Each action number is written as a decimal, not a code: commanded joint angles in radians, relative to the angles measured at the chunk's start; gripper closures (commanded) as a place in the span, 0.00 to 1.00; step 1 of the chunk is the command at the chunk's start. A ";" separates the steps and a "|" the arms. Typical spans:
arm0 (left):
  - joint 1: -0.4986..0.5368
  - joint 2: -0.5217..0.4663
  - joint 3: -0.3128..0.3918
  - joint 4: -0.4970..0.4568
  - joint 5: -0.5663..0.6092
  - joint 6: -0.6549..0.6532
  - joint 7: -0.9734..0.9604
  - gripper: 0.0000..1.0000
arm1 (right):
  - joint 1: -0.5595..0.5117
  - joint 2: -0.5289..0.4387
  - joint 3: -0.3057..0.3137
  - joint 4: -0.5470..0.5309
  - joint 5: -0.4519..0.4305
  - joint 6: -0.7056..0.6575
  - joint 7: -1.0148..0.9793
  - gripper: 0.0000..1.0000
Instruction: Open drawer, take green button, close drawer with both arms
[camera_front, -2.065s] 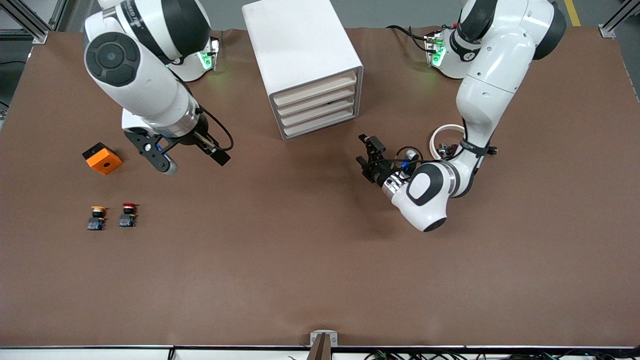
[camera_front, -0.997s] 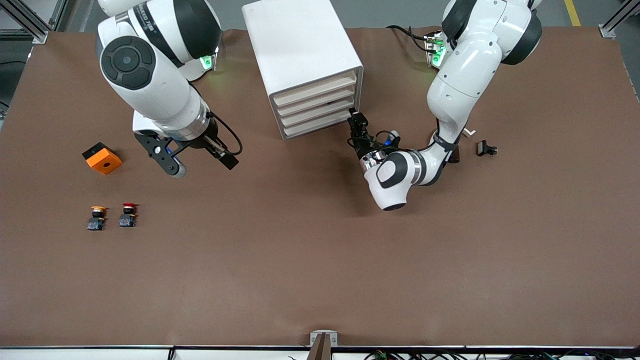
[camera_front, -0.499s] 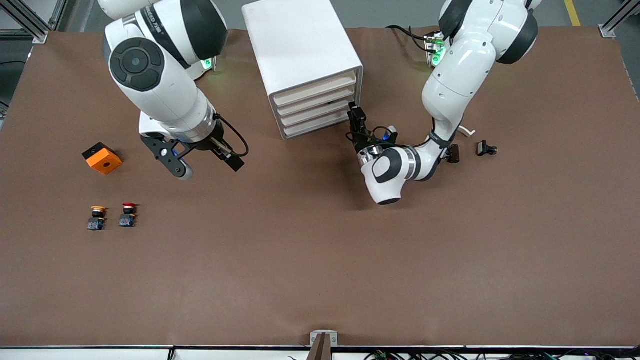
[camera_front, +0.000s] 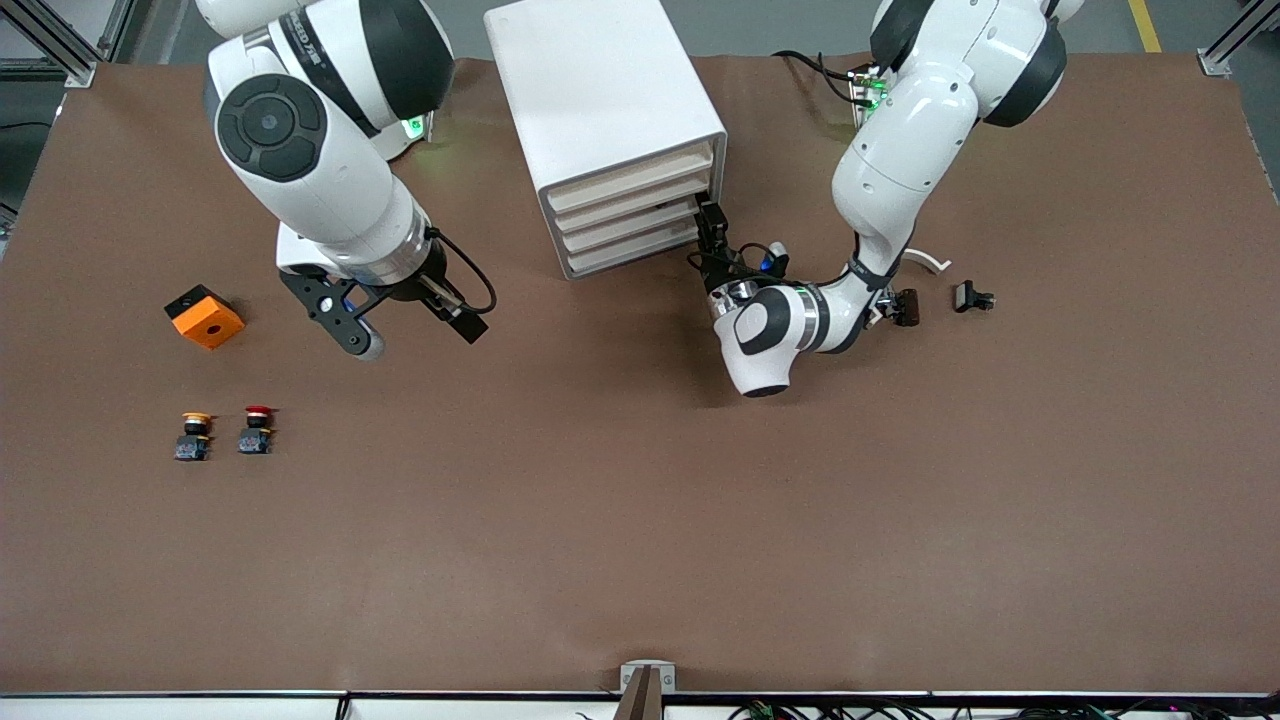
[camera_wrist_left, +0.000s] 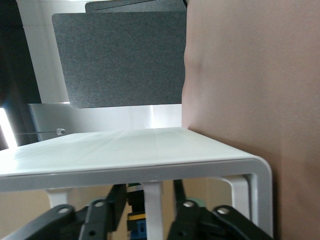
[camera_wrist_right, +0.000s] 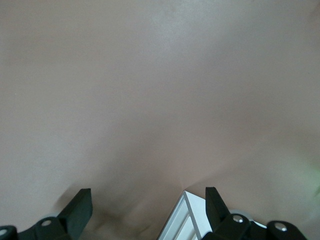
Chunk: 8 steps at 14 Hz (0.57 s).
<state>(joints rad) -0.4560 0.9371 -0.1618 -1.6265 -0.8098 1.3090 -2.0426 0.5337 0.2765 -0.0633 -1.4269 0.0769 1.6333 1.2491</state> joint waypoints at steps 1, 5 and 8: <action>-0.012 -0.001 -0.001 -0.013 -0.014 0.003 -0.002 0.68 | 0.009 0.021 -0.007 0.032 -0.005 -0.009 0.015 0.00; -0.020 0.000 -0.002 -0.013 -0.014 0.003 -0.004 0.77 | 0.017 0.036 -0.007 0.032 -0.005 -0.004 0.053 0.00; -0.020 0.006 -0.004 -0.006 -0.022 0.004 -0.008 0.77 | 0.051 0.062 -0.007 0.036 -0.006 0.043 0.125 0.00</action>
<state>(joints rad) -0.4583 0.9402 -0.1611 -1.6249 -0.8109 1.3164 -2.0470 0.5512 0.3076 -0.0629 -1.4247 0.0769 1.6653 1.3157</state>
